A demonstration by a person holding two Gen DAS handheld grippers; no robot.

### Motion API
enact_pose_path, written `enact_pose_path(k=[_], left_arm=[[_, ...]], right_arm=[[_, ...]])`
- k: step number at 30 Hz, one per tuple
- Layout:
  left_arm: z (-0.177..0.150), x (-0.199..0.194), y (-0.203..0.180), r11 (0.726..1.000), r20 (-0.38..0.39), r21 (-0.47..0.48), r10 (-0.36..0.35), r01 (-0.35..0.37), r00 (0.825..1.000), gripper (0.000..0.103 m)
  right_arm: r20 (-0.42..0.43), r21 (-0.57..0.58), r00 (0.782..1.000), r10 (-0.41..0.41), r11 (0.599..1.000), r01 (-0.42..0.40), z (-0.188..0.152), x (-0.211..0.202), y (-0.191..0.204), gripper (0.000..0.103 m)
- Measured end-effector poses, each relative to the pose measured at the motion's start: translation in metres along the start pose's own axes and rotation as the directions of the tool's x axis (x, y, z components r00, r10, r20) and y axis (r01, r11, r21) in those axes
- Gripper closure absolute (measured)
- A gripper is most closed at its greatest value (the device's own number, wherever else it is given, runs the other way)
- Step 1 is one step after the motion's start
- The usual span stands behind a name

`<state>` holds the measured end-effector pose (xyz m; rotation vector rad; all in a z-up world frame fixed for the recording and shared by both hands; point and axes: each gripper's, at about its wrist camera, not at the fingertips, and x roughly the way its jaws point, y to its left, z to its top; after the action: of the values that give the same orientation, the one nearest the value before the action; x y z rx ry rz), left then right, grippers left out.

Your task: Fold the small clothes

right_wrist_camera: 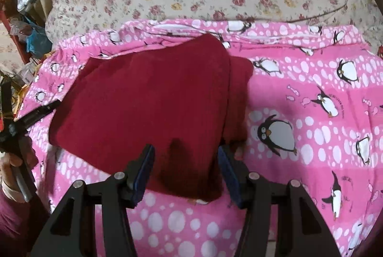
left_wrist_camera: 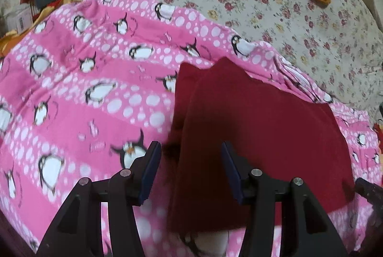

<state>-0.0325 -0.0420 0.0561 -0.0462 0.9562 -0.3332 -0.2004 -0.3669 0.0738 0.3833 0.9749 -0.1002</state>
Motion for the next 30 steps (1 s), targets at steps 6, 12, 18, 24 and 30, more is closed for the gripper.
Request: enact_pose_path(k=[6, 12, 18, 24, 30], left_arm=[[-0.03, -0.017, 0.018, 0.996, -0.041, -0.066, -0.055, 0.052, 0.998, 0.071], [-0.04, -0.003, 0.024, 0.996, -0.081, -0.066, -0.068, 0.063, 0.994, 0.071], [-0.037, 0.001, 0.029, 0.995, -0.079, -0.07, -0.076, 0.071, 0.994, 0.071], [-0.025, -0.005, 0.039, 0.986, -0.016, -0.132, -0.108, 0.105, 0.994, 0.071], [-0.014, 0.006, 0.044, 0.974, -0.033, -0.187, -0.136, 0.128, 0.99, 0.071]], right_arm=[[-0.001, -0.033, 0.999, 0.033, 0.999, -0.033, -0.006, -0.003, 0.02, 0.045], [-0.061, -0.032, 0.998, 0.015, 0.999, -0.017, -0.013, 0.028, 0.018, 0.045], [-0.069, -0.061, 0.998, -0.008, 0.998, 0.004, -0.018, 0.029, 0.02, 0.045], [-0.074, -0.079, 0.997, -0.015, 0.997, 0.009, -0.018, 0.02, 0.033, 0.043], [-0.077, -0.107, 0.997, 0.01, 0.994, -0.018, -0.014, 0.022, 0.057, 0.042]])
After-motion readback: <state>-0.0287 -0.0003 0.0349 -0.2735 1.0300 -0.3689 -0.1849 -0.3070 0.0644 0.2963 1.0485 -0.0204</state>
